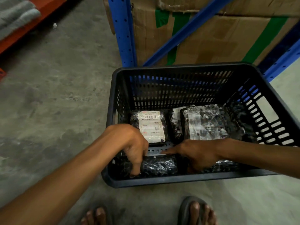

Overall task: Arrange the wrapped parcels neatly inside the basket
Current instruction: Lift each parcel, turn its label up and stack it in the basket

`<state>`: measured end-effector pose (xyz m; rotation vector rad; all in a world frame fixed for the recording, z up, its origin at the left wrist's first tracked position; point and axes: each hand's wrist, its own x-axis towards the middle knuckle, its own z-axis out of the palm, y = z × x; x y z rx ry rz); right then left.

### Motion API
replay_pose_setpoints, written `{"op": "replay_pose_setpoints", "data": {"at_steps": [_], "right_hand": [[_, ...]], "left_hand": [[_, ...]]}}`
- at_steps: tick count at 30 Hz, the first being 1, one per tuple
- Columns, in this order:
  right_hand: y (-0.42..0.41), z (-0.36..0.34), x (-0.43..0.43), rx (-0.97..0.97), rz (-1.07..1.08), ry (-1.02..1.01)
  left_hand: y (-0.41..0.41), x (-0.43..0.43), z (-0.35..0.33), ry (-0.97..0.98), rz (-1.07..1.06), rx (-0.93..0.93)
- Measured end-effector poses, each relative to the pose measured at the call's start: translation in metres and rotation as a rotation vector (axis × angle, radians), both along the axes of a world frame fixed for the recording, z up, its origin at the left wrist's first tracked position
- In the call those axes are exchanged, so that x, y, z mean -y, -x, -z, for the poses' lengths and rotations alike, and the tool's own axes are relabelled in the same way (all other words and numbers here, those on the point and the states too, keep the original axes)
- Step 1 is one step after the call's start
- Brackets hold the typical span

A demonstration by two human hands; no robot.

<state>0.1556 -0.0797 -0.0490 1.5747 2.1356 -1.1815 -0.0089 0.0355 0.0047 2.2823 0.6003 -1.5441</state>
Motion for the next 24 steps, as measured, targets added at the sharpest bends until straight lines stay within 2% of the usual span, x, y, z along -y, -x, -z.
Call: {"op": "replay_pose_setpoints", "data": {"at_steps": [6, 10, 12, 14, 17, 19, 21, 24], "right_hand": [[-0.001, 0.019, 0.001, -0.214, 0.109, -0.059], [-0.012, 0.026, -0.001, -0.340, 0.225, 0.048], [-0.025, 0.026, -0.004, -0.419, 0.392, 0.132], [-0.035, 0.024, -0.004, -0.485, 0.573, 0.199], [-0.049, 0.023, -0.003, -0.748, 0.705, 0.257], [-0.056, 0.019, -0.007, -0.884, 0.842, 0.248], [-0.062, 0.017, -0.013, -0.955, 0.988, 0.196], [-0.062, 0.016, -0.020, -0.957, 1.227, 0.159]], "left_hand": [[0.013, 0.008, 0.019, -0.015, -0.087, 0.049], [0.019, -0.003, 0.024, 0.026, -0.191, 0.082], [0.020, -0.012, 0.024, 0.037, -0.291, 0.143], [0.021, -0.022, 0.020, 0.093, -0.470, 0.247], [0.023, -0.040, 0.007, 0.235, -0.760, 0.413], [0.023, -0.047, 0.000, 0.204, -0.845, 0.540], [0.018, -0.051, -0.002, 0.125, -1.002, 0.750], [0.006, -0.048, -0.001, 0.214, -1.413, 1.013]]}}
